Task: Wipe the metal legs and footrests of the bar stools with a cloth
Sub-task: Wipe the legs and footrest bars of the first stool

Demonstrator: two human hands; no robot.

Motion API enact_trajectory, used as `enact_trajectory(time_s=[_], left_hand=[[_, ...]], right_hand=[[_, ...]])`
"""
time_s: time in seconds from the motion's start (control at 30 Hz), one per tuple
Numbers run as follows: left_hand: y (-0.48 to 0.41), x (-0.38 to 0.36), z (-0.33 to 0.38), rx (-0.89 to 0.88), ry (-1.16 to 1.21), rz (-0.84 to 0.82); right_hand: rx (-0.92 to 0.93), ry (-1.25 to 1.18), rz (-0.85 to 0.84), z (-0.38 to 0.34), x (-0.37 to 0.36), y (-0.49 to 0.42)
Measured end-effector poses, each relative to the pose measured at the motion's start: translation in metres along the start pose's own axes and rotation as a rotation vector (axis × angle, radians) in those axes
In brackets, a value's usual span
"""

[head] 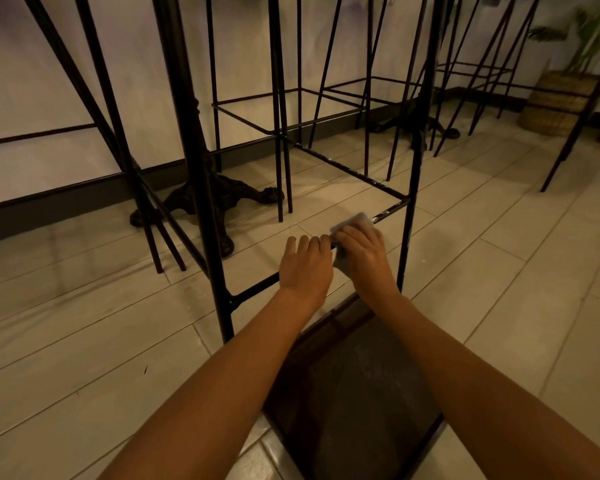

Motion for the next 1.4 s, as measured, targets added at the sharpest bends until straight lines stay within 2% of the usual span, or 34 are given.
enact_trajectory(time_s=[0.3, 0.53, 0.93, 1.17, 1.4], left_hand=[[-0.012, -0.005, 0.007, -0.022, 0.014, -0.048], [-0.017, -0.007, 0.007, -0.011, 0.102, -0.082], [-0.023, -0.016, 0.002, 0.018, 0.205, -0.209], [-0.025, -0.023, 0.007, 0.039, 0.098, -0.283], [-0.028, -0.026, 0.009, 0.018, 0.051, -0.284]], right_hand=[[-0.031, -0.030, 0.131, 0.004, 0.015, -0.003], [0.048, -0.009, 0.078, 0.003, 0.013, -0.003], [-0.097, -0.027, -0.005, 0.033, 0.027, -0.013], [-0.104, 0.000, 0.024, 0.020, 0.027, -0.006], [-0.186, 0.044, -0.050, 0.042, 0.032, -0.013]])
Point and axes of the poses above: each hand's wrist, its own y-axis away from the middle knuckle, its own x-axis out of the back of the hand, z = x × y, the point moved 10 cm from there along -y, towards the middle knuckle, and after that the axes turned 7 degrees about -z, right-handed, at the moved point
